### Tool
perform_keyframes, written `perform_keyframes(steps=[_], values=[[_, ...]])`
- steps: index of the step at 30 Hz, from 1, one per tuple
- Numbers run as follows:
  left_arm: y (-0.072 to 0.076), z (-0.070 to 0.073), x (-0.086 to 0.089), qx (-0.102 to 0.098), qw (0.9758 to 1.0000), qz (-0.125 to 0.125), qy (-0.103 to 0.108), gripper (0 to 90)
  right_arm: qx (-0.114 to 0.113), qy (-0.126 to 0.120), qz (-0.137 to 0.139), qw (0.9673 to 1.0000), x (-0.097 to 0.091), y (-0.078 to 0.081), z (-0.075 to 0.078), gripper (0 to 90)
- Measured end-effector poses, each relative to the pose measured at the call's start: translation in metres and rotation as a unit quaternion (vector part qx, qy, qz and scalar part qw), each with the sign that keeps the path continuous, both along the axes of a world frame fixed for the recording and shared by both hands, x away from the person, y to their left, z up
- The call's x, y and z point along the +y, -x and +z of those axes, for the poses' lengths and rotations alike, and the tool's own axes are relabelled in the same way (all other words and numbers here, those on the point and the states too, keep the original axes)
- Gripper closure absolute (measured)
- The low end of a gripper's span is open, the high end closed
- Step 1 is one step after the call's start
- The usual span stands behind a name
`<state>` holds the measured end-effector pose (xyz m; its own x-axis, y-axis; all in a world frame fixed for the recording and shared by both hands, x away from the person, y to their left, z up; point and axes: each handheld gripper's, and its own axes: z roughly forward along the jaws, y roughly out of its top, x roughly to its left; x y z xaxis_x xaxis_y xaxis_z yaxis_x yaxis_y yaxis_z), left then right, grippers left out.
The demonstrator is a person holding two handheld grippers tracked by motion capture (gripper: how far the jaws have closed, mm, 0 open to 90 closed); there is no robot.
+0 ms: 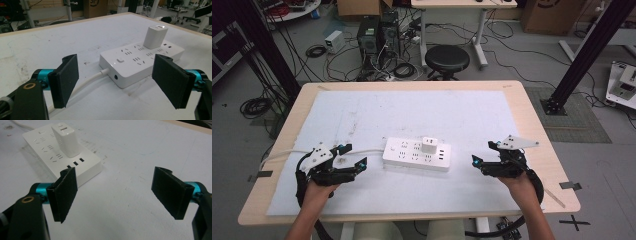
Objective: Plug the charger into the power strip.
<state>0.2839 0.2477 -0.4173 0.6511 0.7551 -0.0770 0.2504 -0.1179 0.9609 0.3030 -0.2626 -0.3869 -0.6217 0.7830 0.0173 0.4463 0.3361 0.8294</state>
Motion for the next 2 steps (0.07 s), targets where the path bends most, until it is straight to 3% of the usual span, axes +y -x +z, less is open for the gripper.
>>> perform_keyframes(steps=[2], values=[[0.0,0.0,0.0,0.0,1.0,0.0,0.0,21.6,0.0,0.001,-0.001,1.0,0.0,0.0,0.0001,21.4]])
